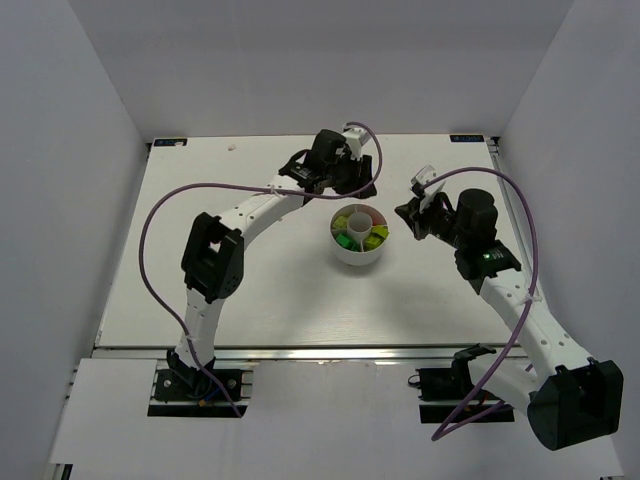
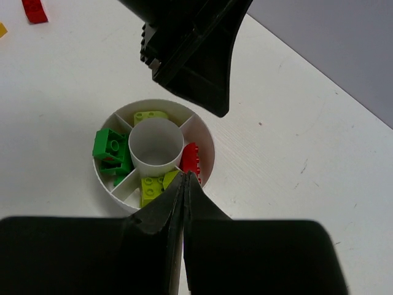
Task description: Sort the legos into containers by color
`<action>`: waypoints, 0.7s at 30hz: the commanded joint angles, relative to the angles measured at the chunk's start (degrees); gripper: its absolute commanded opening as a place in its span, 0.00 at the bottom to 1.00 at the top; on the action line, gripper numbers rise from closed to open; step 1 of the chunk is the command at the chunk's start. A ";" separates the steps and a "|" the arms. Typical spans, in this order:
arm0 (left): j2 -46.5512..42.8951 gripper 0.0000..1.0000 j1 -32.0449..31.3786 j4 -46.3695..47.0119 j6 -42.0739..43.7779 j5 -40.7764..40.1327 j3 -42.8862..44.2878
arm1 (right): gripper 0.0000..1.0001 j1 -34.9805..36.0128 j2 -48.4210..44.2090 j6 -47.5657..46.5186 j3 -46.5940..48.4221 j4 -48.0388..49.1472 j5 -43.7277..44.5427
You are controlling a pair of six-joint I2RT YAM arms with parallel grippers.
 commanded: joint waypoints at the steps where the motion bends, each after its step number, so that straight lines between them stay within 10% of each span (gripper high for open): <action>1: -5.49 0.57 -0.27 0.94 -0.91 -2.16 2.62 | 0.02 -0.27 -1.04 -1.04 0.05 0.01 -1.27; 2: -6.28 0.53 -0.10 0.59 -0.91 -4.77 2.45 | 0.09 -0.19 -0.95 -2.87 0.23 -0.61 -2.41; 4: -8.65 0.24 0.43 0.23 -1.70 -7.43 -0.97 | 0.73 -0.27 -1.04 -5.08 0.58 -1.57 -4.60; 5: -12.14 0.14 1.65 0.67 -2.58 -9.18 -3.33 | 0.89 -0.27 -1.04 -5.96 0.49 -2.01 -5.31; 10: -27.88 0.01 9.64 10.59 -13.37 -8.32 -30.78 | 0.89 -0.19 1.94 -11.50 1.80 -8.42 -16.27; 17: -49.78 0.56 28.79 15.63 -28.51 -6.99 -57.91 | 0.22 0.17 7.74 -10.98 6.02 -13.35 -22.10; 21: -53.14 0.96 31.10 2.11 -30.96 -19.79 -56.28 | 0.26 0.25 9.86 -10.19 7.08 -13.71 -20.97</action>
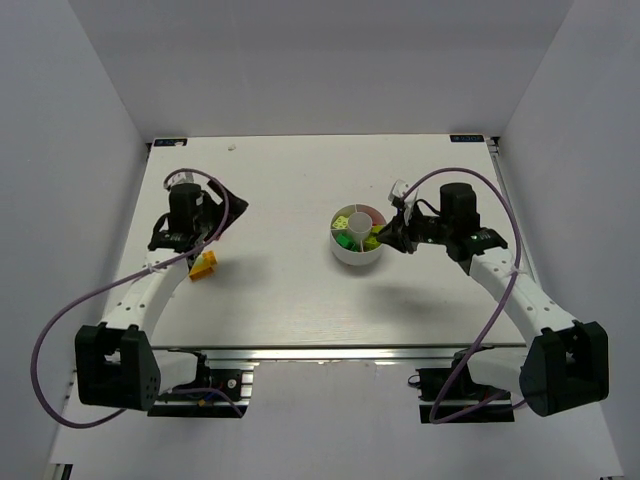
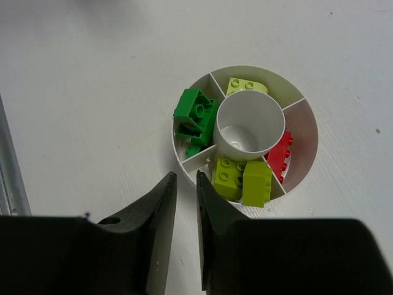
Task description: Sort the legos into containers by color
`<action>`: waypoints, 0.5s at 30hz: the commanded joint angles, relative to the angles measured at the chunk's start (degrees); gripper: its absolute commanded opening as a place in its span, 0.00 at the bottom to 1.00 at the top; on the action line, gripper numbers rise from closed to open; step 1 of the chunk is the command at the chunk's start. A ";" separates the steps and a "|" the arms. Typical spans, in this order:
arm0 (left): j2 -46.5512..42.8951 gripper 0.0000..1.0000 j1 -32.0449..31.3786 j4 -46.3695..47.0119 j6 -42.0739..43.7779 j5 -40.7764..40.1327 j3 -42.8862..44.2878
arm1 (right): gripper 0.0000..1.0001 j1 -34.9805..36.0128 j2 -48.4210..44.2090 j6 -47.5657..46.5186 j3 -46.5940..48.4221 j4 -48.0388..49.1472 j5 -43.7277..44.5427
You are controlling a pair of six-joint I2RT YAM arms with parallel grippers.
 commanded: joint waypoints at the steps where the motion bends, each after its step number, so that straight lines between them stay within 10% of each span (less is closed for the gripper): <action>1: -0.45 0.98 0.44 -10.52 -5.59 -12.73 3.44 | 0.27 0.17 0.50 0.63 2.89 -0.36 -1.34; 8: 15.88 0.98 6.06 -33.03 -15.79 -16.82 16.54 | 0.32 0.25 0.68 2.65 2.36 0.88 -0.19; 15: 24.60 0.85 8.26 -36.20 -19.48 -20.24 22.60 | 0.33 0.25 0.68 2.75 2.01 1.14 -0.01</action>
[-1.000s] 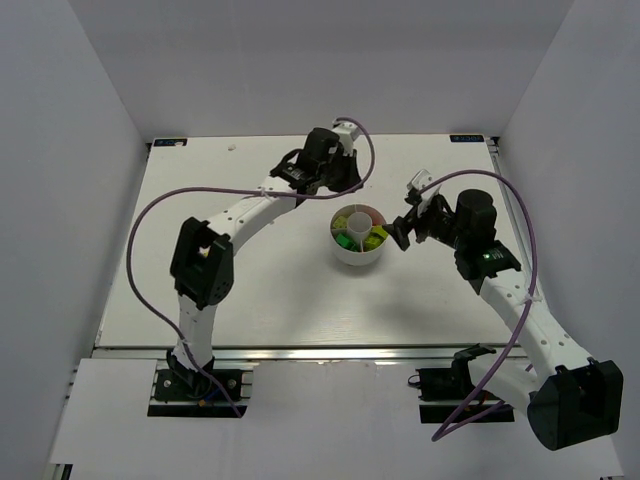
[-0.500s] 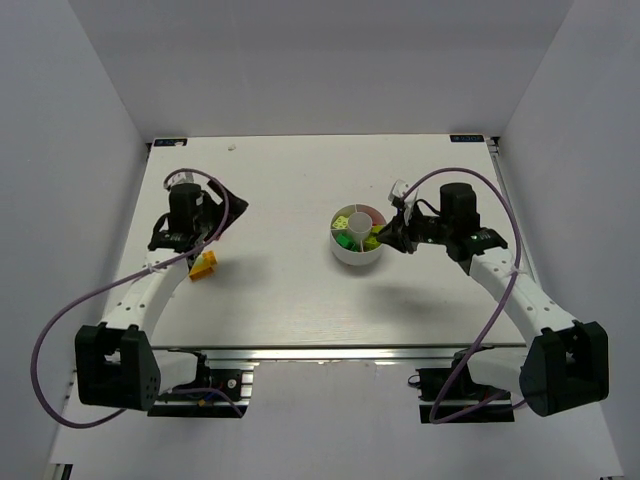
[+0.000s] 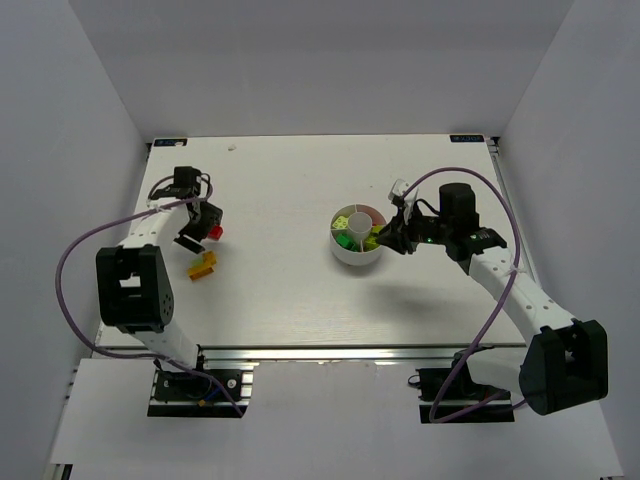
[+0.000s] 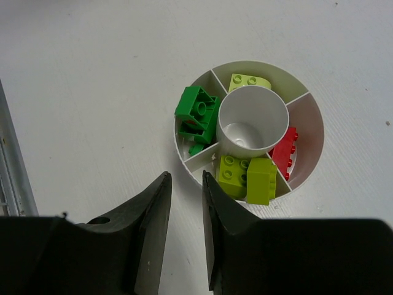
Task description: Sort the legos into containers by color
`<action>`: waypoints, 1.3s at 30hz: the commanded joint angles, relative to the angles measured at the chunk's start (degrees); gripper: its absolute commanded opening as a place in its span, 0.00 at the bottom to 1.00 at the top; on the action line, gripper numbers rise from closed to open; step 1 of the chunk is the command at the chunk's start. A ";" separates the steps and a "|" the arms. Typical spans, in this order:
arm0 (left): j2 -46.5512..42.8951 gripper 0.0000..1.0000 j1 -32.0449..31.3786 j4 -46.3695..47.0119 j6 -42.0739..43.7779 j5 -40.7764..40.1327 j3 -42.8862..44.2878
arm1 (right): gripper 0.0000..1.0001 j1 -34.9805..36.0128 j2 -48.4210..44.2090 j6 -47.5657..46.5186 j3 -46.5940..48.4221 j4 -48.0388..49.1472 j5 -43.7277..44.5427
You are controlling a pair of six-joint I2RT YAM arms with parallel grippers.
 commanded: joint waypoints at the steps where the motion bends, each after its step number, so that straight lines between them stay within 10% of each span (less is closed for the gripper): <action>1: 2.43 0.84 1.33 -5.85 -3.25 -4.07 5.93 | 0.33 0.23 -0.26 0.78 1.66 1.51 -0.19; 24: 21.16 0.75 3.44 -5.33 -2.63 -5.39 19.31 | 0.33 0.23 -0.88 0.87 0.16 1.52 0.43; 34: 17.92 0.25 4.06 0.02 -1.50 -1.44 15.01 | 0.33 0.15 -1.05 0.69 0.25 1.43 0.60; 39: 9.15 0.00 1.52 13.86 7.55 14.23 11.14 | 0.33 0.15 -1.75 0.69 -0.10 1.60 1.13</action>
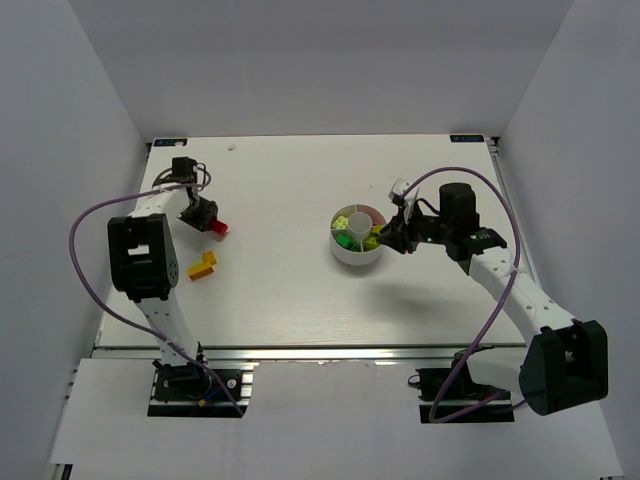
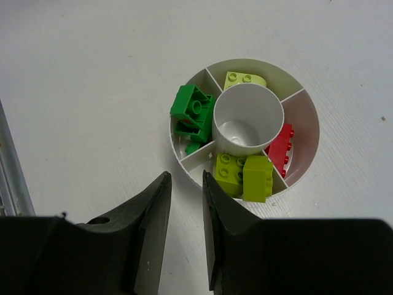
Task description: Sort the legos into containers by color
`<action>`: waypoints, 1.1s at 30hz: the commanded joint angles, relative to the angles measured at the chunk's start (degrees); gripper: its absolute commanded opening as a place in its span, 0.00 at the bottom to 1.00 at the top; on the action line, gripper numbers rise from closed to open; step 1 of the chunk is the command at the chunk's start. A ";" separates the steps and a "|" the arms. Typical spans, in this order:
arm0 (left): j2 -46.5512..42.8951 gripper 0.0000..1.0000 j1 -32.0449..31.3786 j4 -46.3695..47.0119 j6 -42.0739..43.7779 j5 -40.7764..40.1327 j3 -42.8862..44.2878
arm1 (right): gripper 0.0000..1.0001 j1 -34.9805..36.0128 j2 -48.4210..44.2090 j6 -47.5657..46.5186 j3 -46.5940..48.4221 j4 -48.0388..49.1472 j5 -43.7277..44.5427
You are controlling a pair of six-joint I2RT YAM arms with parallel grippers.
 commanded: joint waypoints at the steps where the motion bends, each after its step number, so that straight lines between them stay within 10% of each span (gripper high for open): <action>1: -10.72 0.00 -2.66 14.99 8.01 15.44 -2.89 | 0.32 0.23 -1.69 0.38 -0.25 1.84 0.36; 6: -16.10 0.00 -12.49 42.51 10.57 34.19 -9.77 | 0.02 0.14 -2.39 5.12 -1.13 5.53 6.16; 10: -11.97 0.00 -21.64 44.91 21.45 42.44 -3.01 | 0.00 -0.91 -4.41 9.35 -2.97 10.19 11.43; 33: 6.84 0.06 -36.94 43.24 29.13 33.85 16.78 | 0.00 -1.70 -12.15 12.16 -8.17 16.88 17.59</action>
